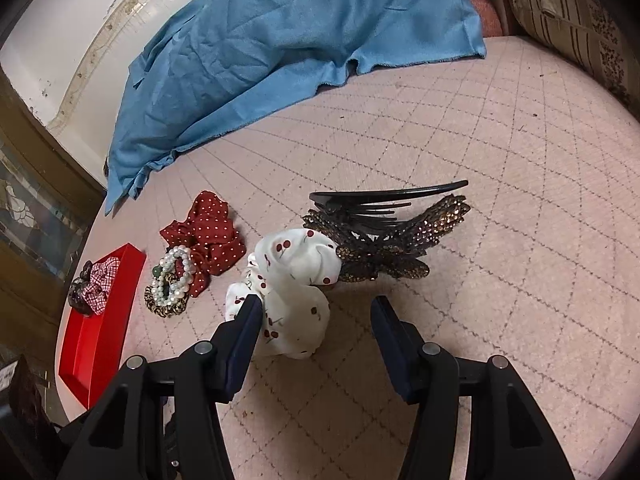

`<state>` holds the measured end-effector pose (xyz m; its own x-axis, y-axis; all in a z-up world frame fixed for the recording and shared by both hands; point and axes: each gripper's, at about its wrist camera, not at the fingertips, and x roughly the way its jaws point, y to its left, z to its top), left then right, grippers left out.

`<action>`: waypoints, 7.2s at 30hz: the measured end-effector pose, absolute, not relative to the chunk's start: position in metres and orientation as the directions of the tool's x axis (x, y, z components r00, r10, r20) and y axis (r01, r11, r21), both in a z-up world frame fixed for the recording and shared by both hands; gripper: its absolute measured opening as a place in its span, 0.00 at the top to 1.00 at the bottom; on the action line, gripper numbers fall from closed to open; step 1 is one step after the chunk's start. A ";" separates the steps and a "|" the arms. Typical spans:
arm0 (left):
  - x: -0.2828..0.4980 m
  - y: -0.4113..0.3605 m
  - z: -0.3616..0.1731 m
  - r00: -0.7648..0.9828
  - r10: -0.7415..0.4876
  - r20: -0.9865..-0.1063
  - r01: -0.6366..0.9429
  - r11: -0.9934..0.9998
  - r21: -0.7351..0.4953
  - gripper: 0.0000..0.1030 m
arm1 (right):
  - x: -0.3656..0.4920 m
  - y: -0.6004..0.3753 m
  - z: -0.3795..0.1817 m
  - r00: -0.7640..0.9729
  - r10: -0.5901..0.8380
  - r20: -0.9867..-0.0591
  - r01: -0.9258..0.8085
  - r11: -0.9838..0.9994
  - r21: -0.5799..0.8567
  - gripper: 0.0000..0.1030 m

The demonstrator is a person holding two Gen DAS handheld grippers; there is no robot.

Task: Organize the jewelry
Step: 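Grasp the black elastic hair tie with the left tool while the right tool grasps the white red-dotted scrunchie, then carry the hair tie and white scrunchie into the red tray and release both, then lift both open tools out of the red tray, then grasp the red polka-dot scrunchie with the left tool while the right tool grasps the black rhinestone hair clip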

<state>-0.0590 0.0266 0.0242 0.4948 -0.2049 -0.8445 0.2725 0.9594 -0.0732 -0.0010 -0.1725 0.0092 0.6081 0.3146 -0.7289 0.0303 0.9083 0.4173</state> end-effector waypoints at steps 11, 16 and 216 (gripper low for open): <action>-0.061 0.035 0.030 0.495 -0.236 -0.836 0.242 0.962 -0.128 0.92 | 0.000 -0.171 0.009 0.607 0.274 -0.746 0.045 0.925 0.376 0.81; -0.065 0.041 0.038 0.490 -0.269 -0.829 0.228 0.958 -0.176 0.92 | -0.009 -0.165 0.021 0.617 0.273 -0.738 0.016 0.933 0.359 0.87; 0.139 0.036 0.028 0.368 -0.249 -0.896 0.197 0.963 -0.187 0.33 | 0.031 -0.240 -0.003 0.658 0.388 -0.646 0.101 0.804 0.586 0.41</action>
